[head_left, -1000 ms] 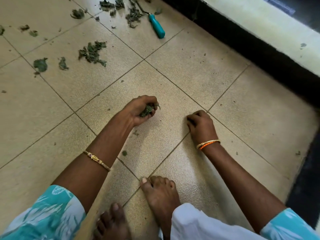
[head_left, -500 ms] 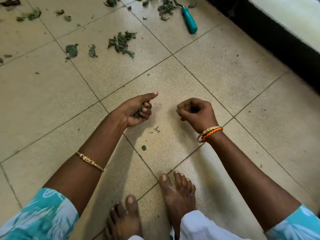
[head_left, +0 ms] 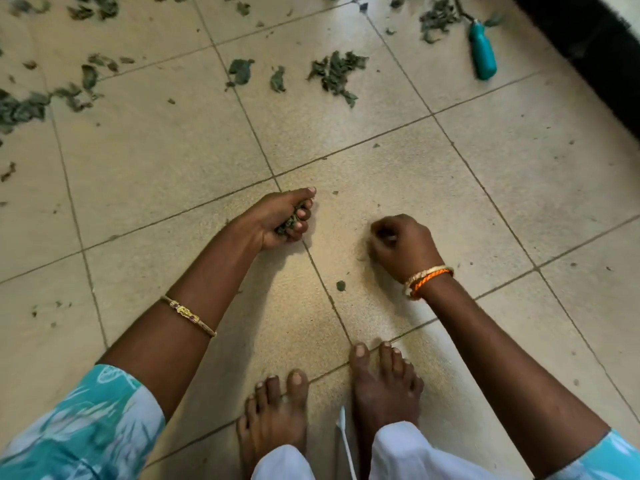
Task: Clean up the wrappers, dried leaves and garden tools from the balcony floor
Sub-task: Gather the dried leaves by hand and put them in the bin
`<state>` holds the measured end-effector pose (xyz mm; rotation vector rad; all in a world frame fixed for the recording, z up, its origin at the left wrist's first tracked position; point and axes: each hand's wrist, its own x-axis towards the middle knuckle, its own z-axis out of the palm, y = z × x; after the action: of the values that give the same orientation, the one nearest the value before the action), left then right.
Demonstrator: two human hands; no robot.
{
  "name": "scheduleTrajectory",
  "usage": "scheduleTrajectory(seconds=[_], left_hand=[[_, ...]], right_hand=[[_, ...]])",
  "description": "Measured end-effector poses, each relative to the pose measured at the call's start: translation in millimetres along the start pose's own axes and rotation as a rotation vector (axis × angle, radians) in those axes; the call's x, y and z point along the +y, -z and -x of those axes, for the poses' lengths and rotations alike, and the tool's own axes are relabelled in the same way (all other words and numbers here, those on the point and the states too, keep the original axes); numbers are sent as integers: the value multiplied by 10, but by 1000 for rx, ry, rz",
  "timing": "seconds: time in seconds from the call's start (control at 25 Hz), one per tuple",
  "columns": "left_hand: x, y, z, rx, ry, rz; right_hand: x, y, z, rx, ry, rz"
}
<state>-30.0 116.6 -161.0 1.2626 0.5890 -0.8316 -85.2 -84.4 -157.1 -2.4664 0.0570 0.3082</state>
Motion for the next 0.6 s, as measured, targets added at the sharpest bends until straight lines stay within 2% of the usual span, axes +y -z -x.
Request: scheduleTrajectory(seconds=[0.12, 0.24, 0.36, 0.48, 0.6], left_hand=[[-74, 126, 40, -9, 14, 20], [-144, 137, 59, -16, 7, 44], [-159, 139, 76, -5, 6, 51], [-144, 128, 110, 21, -4, 42], [-115, 123, 131, 28, 3, 90]], right_hand=[[12, -261, 241, -100, 57, 152], [-91, -448, 486, -36, 75, 172], [-148, -646, 644, 43, 177, 157], [-167, -747, 661, 33, 305, 178], [-202, -723, 545, -35, 320, 174]])
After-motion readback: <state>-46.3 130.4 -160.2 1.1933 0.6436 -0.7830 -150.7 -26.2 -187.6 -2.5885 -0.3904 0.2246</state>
